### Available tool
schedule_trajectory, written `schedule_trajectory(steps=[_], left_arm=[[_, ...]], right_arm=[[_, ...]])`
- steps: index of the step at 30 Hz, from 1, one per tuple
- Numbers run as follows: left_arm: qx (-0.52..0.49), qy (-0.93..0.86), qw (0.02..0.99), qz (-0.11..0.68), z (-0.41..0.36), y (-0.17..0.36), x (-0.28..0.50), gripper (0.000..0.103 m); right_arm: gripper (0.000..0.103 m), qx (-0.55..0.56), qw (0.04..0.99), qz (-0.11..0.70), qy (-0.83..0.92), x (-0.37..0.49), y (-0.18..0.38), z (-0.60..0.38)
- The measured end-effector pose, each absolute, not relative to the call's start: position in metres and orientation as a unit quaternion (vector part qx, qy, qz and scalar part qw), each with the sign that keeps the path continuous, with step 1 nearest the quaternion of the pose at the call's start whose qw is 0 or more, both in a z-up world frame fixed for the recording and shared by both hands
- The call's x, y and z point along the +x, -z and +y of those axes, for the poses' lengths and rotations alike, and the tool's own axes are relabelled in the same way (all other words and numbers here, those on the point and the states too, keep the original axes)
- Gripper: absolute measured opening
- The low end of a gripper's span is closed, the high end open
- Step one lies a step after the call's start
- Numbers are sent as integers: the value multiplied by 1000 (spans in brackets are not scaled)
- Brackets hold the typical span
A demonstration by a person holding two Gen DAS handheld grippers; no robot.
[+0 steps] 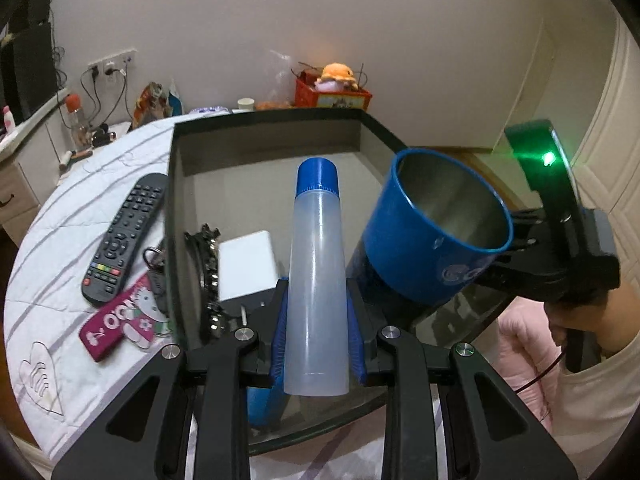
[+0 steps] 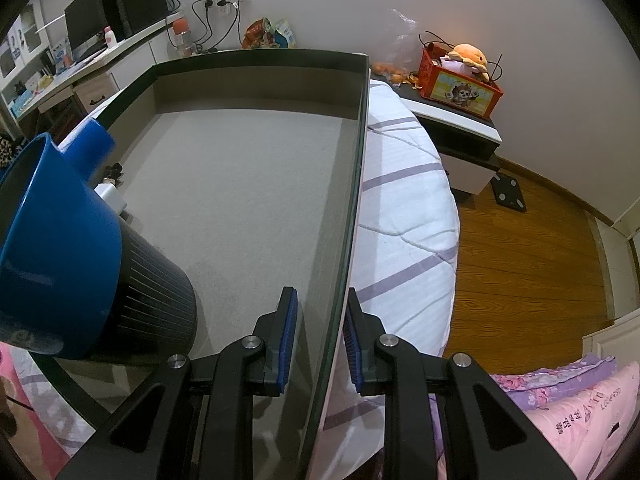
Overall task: Organize rigid objects
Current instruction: 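Lower the bottle into the pink box and open the left tool, then move the left tool to the pink NOON keychain strap and grasp it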
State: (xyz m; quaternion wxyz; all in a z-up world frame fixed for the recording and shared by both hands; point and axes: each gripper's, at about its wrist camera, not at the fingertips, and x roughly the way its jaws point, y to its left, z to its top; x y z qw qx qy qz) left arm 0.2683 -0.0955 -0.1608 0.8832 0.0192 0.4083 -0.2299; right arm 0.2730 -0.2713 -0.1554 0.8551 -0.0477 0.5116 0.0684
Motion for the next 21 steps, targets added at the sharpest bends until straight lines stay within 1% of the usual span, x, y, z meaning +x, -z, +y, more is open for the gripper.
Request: schedule_trajectory(steps=[11,12,14,15,16,18,21], left_arm=[[27,220,882,415,-97,164,267,27],[27,219,882,416,-97,163,266,29],[22,221,884,413,-94,162,263,40],[18,222,885,408,-91,159,261,51],[16,224,887,404,-89,157,258,56],[15,223,890,397,-84,152,254,57],[12,217,898,382,-71,144,247,68]], right_arm=[[24,-48,855,512,-67,272,156,-270],[24,-48,855,512,-67,272,156,-270],[24,-47,855,512,-67,272,155,-270],[24,-48,855,512,-67,272,155,-270],[24,-48,855,512,-66,272,155,-270],[24,-49,855,513,-65,272,155,-271],[24,-49,854,513,-64,272,154,-270]])
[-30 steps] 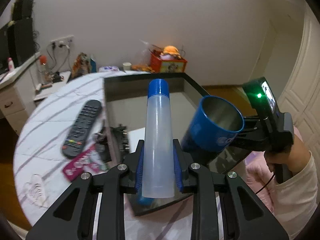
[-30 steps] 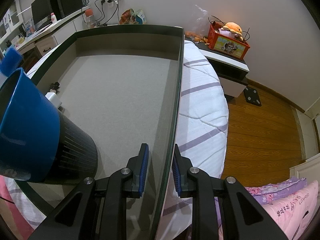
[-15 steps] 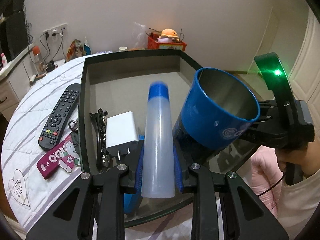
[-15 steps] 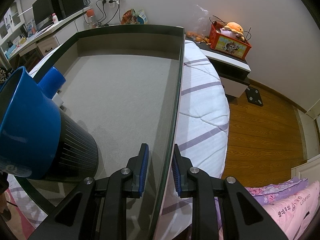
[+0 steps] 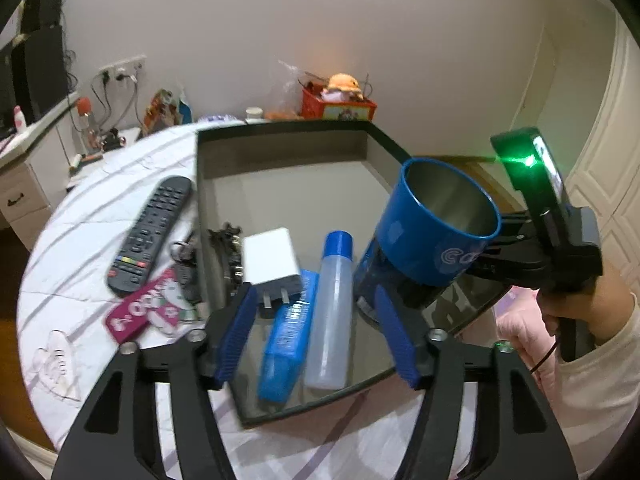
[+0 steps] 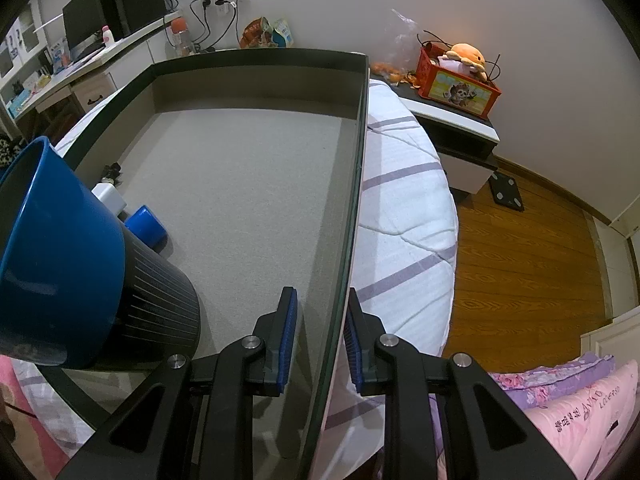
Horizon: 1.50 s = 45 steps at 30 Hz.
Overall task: Organize rigid objects
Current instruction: 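Move the left tool to the pink NOON keychain strap and grasp it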
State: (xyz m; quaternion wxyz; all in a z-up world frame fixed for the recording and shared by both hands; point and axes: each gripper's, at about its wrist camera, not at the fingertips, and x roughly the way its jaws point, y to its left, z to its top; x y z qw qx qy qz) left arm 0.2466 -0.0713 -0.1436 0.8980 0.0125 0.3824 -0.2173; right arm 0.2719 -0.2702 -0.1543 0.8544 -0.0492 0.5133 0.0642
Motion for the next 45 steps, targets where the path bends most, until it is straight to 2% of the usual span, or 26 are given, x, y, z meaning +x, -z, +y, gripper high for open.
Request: schedule_trajectory(steps=[5,7,9,17,26,29,30,33,35,37,38,39,45], left_arm=[[-4,186,918,350,-31,127,236,85],[-13,168,928,333,-9,120,228,95],[-17,151,935,319,9,117,223,99],[-6,103,933,345,53,146,225,102],[26,103,921,374,49,186,252,101],[28,111,917,383,42,197,267,95],[26,113,915,387,40,200,272,90],[26,118,906,406,36,209,283,68],[23,125,905,405,34,209,285,65],[24,134,904,406,33,208,284,45],[27,127,905,404,34,207,283,40],[30,122,906,405,35,207,283,28],[8,128,900,417,49,208,274,20]], right_arm=[[24,-50,854,514,-64,271,154,-269],[24,-49,854,514,-64,271,154,-270],[24,-48,854,513,-63,270,154,-269],[24,-51,854,515,-58,270,154,-271],[24,-56,853,516,-51,269,154,-267],[24,-56,853,516,-51,269,153,-265],[24,-55,853,517,-51,268,153,-265],[24,-57,853,517,-49,268,153,-263],[24,-56,853,517,-50,268,153,-265],[24,-56,852,518,-50,270,153,-265],[24,-56,852,518,-50,270,153,-265],[24,-56,852,518,-49,269,153,-265],[24,-56,852,517,-49,270,152,-266]])
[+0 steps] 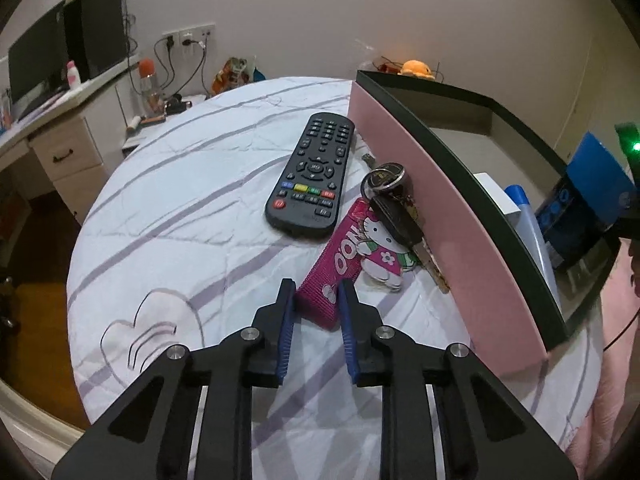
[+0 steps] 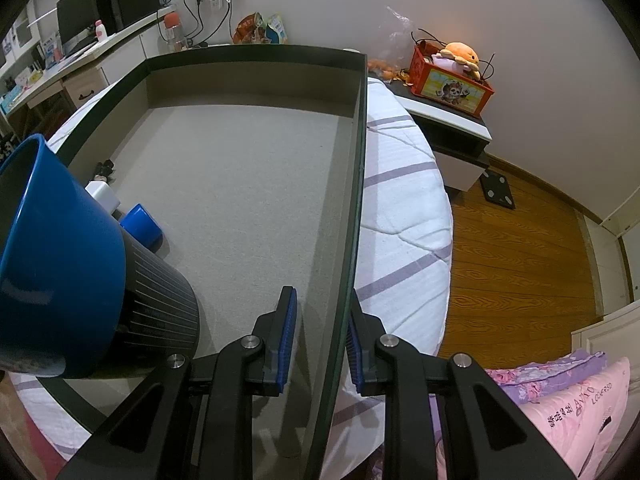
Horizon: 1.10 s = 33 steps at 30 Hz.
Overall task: Organize rigid objects
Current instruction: 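Move the left tool to the pink NOON keychain strap and grasp it, then lift the keychain with its keys using the left tool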
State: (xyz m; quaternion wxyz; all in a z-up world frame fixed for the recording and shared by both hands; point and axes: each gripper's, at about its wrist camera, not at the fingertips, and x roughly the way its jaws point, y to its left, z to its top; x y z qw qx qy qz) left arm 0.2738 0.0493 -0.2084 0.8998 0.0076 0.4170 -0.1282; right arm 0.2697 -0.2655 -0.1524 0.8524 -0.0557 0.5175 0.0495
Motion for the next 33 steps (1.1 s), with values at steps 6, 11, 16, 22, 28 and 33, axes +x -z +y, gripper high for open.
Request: schedule_trajectory(steps=[6,11,16,22,28,33], left_arm=[[2,113,901,420,63,204,251,20],[15,71,902,425,86,201,219,19],[14,75,902,425,100,195,204,21],[32,92,906,411,82,193,218,64],[46,104,896,429,61,205,251,71],[35,110,893,435,48,213,273,70]], right_arm=[[24,-56,852,518,-48,270,152,-266],[24,-54,852,519,-49,270,152,-267],[24,-56,852,519,-47,270,153,-269],[24,-56,851,519,-47,270,153,-269],[24,-55,851,519,-49,270,153,-268],[24,-54,852,519,-52,271,153,-269]])
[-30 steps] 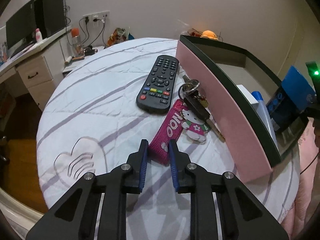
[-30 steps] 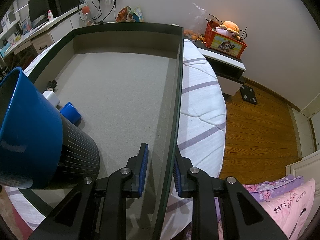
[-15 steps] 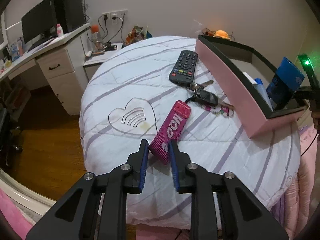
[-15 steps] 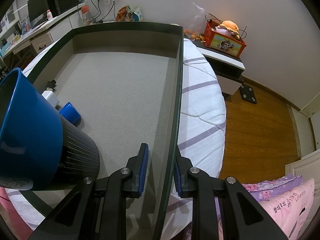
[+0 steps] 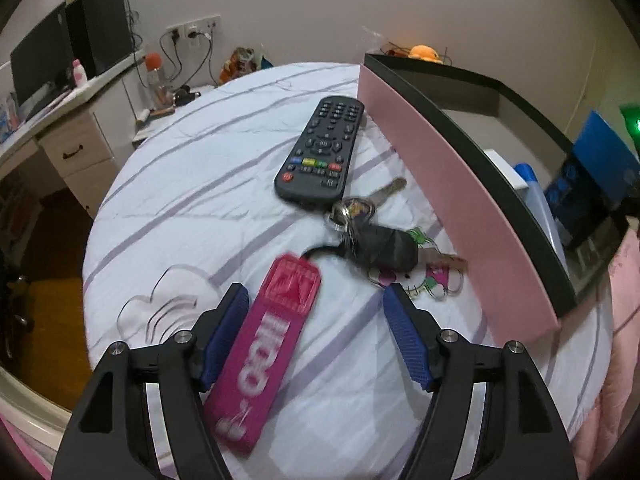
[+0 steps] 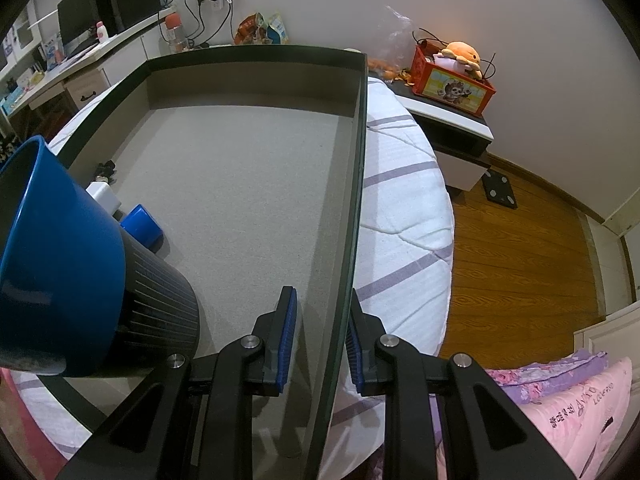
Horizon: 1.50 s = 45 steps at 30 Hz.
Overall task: Organize rigid objects
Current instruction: 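Lift the keychain with its keys using the left tool, then carry the keychain into the pink box with the left tool and release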
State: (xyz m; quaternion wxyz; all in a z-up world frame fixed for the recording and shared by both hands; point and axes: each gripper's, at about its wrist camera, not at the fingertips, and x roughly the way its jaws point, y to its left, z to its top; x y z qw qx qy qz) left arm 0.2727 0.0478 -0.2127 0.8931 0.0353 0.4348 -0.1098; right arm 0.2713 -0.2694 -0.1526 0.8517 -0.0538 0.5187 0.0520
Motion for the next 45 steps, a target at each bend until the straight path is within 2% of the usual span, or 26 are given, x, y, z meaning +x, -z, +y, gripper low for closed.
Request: schedule_trajectory(steps=[2,4,10,19,30,45], left_arm=[[39,107,895,431,46,213,275,62],[40,103,899,424,47,213,276,25],[-1,119,901,417,62,209,262,24],[-62,132,923,355,74,172,234,24],[-44,151,946,284,50,107,222,24],[-7,227,939,258,-26,70,235,24]], right_arm=[[24,-54,852,519,-52,271,153,-269],[24,-53,852,519,-52,271,153,-269],[24,-53,853,517,-52,272,153,-268],[24,-51,852,518,-52,271,153,-266],[24,-50,852,518,-52,271,152,-267],[24,-50,853,517,-56,271,153,-270]])
